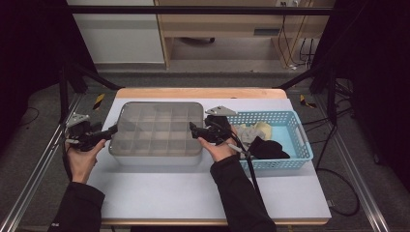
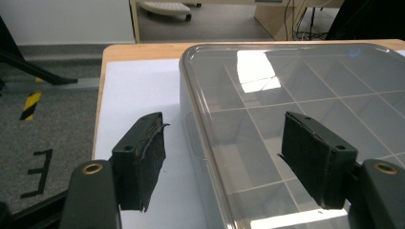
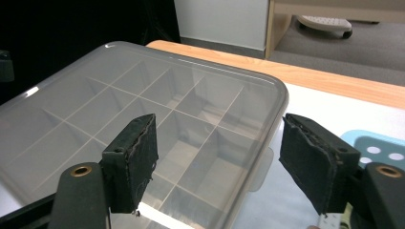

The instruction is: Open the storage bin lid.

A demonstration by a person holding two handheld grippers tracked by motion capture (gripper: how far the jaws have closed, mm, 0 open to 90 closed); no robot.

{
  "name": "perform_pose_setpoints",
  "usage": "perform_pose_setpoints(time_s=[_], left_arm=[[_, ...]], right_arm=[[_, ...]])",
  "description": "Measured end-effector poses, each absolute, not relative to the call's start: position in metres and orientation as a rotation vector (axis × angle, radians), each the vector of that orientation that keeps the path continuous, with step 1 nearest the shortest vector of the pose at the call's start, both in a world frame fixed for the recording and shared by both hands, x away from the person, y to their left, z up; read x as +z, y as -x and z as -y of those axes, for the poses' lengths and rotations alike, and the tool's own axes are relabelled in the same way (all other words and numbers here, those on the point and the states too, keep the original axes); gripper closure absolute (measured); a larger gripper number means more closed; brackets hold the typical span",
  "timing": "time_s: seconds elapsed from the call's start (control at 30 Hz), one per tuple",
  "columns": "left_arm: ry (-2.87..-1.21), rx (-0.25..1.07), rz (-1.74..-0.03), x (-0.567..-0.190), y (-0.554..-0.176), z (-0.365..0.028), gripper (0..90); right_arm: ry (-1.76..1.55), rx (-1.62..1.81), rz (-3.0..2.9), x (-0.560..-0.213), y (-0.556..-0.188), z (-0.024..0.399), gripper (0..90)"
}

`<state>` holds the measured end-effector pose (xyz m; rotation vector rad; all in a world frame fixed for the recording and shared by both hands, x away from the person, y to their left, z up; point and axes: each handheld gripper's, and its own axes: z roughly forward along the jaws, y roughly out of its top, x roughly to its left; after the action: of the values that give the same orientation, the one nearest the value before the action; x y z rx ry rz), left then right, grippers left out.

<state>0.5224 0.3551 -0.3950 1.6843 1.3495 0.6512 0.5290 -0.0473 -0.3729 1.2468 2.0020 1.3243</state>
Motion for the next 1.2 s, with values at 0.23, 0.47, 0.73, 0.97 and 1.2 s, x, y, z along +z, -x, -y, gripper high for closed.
perform_pose_setpoints(time_s=[0.23,0.47,0.73,0.97,1.2], left_arm=[[-1.713,0.624,-1.356,-0.398,-0.533,-0.356,30.7],[-1.743,0.595,-1.362,-0.400,-0.543,-0.355,31.0],[-1.768,0.551,-1.369,-0.401,-0.553,-0.357,31.8],[-1.800,0.521,-1.385,-0.406,-0.558,-0.356,31.6],[-1.820,0.481,-1.393,-0.409,-0.561,-0.353,30.2]], right_arm=[[-1.306,1.292,-2.012,-0.383,-0.544,0.041,29.7],[-1.364,1.246,-2.024,-0.392,-0.553,0.042,29.1],[-1.448,1.208,-2.052,-0.404,-0.564,0.043,27.6],[-1.480,1.208,-2.071,-0.408,-0.567,0.043,27.0],[-1.509,1.205,-2.087,-0.412,-0.569,0.041,26.7]])
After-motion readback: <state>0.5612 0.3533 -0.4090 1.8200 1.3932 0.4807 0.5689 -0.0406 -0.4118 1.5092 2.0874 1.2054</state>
